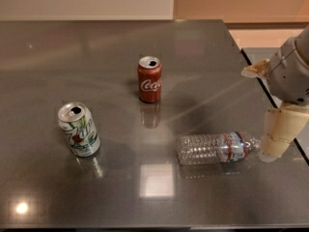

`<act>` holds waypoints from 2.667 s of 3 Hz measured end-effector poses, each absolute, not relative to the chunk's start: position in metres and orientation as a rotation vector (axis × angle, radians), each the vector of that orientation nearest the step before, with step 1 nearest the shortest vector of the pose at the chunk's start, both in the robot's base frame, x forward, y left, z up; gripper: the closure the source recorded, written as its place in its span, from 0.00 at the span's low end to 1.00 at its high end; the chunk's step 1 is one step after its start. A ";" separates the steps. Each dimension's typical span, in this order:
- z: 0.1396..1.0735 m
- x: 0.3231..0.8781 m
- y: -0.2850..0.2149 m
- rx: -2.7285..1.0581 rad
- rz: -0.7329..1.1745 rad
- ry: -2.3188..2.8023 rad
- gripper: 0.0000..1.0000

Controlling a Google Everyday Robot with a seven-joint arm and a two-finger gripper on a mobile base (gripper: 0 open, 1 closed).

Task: Pick water bottle

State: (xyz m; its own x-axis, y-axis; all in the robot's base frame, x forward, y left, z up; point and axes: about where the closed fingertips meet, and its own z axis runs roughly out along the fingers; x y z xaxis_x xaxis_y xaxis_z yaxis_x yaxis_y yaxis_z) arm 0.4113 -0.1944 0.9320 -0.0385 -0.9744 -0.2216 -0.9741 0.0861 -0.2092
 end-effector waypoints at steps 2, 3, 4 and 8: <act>0.901 0.404 -0.186 -2.040 0.026 2.014 0.00; 0.884 0.401 -0.186 -2.070 0.023 2.023 0.00; 0.870 0.399 -0.189 -2.085 0.021 2.044 0.00; 0.847 0.390 -0.183 -2.125 0.059 2.071 0.64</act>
Offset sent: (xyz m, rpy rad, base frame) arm -0.0127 0.0115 -0.0578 -0.0434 0.0685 0.1170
